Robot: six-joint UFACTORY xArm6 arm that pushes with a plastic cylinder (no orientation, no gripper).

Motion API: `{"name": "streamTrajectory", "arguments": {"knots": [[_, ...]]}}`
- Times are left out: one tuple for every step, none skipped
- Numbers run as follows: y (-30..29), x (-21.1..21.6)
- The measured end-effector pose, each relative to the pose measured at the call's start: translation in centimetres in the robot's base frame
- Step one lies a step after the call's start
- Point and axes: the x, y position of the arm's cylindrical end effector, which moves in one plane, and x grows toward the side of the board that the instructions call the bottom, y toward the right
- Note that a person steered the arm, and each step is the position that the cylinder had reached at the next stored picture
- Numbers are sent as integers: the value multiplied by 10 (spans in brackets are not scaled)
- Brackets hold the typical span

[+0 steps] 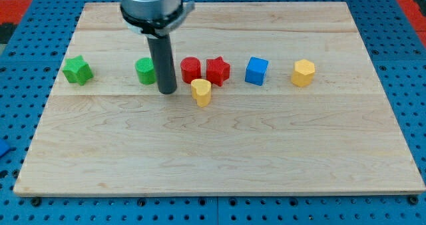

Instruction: Place the yellow heart diagonal to the yellow hexagon

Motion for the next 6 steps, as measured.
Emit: {"name": "streamTrajectory", "arguments": {"knots": [[41, 2], [80, 29], [149, 31], [199, 32], [112, 56], [78, 80]]}}
